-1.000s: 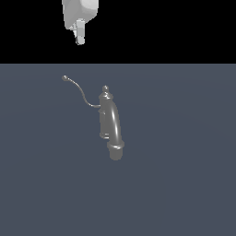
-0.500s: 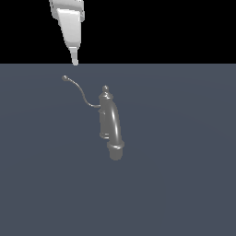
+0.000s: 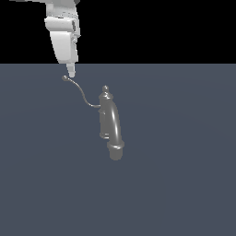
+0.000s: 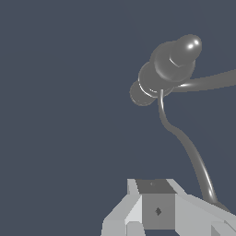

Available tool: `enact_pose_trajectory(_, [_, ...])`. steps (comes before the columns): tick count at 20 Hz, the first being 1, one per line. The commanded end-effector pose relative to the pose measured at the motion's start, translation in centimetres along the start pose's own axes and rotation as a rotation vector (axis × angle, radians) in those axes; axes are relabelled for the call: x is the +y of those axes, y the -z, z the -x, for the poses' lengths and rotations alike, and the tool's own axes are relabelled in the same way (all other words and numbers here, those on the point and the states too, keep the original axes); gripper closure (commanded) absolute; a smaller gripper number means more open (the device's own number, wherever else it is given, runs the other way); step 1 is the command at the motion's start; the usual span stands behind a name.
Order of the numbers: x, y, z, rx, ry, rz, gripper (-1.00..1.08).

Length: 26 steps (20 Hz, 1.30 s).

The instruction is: Turn on the faucet by rotating a designated handle.

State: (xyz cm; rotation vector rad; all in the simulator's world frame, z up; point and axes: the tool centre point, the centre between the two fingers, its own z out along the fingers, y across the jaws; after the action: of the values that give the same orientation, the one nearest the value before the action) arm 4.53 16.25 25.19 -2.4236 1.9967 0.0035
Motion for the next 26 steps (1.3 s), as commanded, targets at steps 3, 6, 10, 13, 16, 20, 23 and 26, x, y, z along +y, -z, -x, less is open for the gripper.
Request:
enact_pose_trajectory(3, [-0.4, -0.8, 0.4, 0.002, -0.028, -0.001, 1.08])
enact_pose_trajectory(6, [-0.5, -0.9, 0.4, 0.003, -0.033, 0.000, 1.08])
enact_pose_trajectory(10, [-0.4, -0.9, 0.4, 0.003, -0.032, 0.000, 1.08])
enact_pose_trajectory(13, [0.4, -0.9, 0.4, 0.003, -0.032, 0.000, 1.08])
enact_pose_trajectory(16, [1.3, -0.9, 0.5, 0.003, -0.032, 0.000, 1.08])
enact_pose_trajectory(20, [2.4, -1.0, 0.5, 0.003, -0.032, 0.000, 1.08])
enact_pose_trajectory(23, [3.3, -1.0, 0.5, 0.003, -0.032, 0.000, 1.08])
enact_pose_trajectory(26, [4.2, -1.0, 0.5, 0.003, -0.032, 0.000, 1.08])
